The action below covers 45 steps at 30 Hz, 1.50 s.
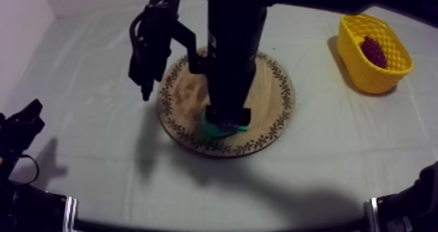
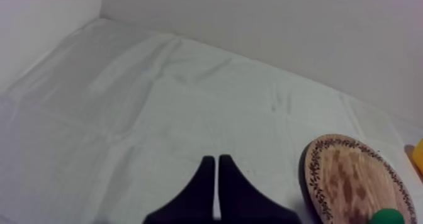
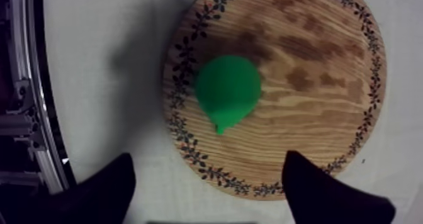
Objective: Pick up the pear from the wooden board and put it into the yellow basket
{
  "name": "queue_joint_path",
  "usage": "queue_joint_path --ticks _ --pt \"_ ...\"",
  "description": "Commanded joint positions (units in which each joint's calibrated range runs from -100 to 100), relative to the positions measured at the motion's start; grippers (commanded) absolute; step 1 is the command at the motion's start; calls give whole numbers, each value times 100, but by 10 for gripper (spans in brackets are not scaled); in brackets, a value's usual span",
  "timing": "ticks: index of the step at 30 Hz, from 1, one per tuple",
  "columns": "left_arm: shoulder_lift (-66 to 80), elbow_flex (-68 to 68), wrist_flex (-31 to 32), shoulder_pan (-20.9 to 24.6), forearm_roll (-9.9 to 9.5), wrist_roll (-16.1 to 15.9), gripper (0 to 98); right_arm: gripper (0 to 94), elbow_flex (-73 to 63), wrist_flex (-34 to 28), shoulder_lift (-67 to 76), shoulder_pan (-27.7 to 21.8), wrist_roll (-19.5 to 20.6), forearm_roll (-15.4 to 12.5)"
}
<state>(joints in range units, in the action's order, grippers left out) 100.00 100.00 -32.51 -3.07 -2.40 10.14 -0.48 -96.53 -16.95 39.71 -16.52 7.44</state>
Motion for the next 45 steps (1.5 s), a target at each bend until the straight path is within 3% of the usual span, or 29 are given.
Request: queue_joint_path --ticks 1,20,34,38,45 --pt "0 0 1 -1 -2 -1 1 748 23 22 -19 -1 -19 19" --pt "0 0 1 -1 -2 -1 1 761 123 941 -1067 -137 -175 -162" --pt "0 0 1 -1 -2 -1 1 735 -567 1145 -2337 -337 -121 -111" --pt "0 0 1 -1 -2 -1 1 641 -635 1170 -2526 -377 -204 -118" --pt "0 0 1 -1 -2 -1 1 362 -653 1201 -2605 -389 -397 -197"
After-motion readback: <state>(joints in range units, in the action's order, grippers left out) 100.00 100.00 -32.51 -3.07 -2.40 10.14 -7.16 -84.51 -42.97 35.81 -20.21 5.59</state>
